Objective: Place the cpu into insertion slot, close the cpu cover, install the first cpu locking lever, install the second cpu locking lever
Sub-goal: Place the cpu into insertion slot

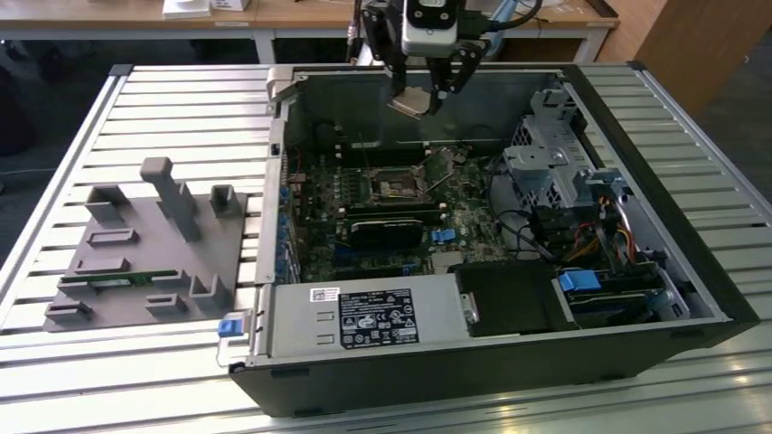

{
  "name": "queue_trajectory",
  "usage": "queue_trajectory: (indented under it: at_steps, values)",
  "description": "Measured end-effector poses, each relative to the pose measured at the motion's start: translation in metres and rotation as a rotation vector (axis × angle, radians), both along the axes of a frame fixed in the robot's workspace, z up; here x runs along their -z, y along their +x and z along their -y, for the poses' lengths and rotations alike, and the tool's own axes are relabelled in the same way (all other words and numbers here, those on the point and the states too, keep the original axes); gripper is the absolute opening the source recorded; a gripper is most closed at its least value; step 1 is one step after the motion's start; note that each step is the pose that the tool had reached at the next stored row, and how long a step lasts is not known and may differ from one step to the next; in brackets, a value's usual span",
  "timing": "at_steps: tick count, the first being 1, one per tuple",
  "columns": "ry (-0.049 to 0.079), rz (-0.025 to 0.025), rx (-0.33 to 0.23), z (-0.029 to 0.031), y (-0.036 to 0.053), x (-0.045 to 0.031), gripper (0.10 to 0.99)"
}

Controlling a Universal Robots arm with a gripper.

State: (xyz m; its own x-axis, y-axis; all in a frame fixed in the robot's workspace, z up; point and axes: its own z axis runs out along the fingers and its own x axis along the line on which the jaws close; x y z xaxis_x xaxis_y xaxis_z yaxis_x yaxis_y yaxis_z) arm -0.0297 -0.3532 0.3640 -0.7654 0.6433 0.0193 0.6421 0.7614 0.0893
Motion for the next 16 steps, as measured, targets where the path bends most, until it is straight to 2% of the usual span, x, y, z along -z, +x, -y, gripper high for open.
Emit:
queue_trajectory:
  at_steps: [16]
  values:
    - [0.0,0.0,0.068,0.0,0.0,0.0004,0.541]
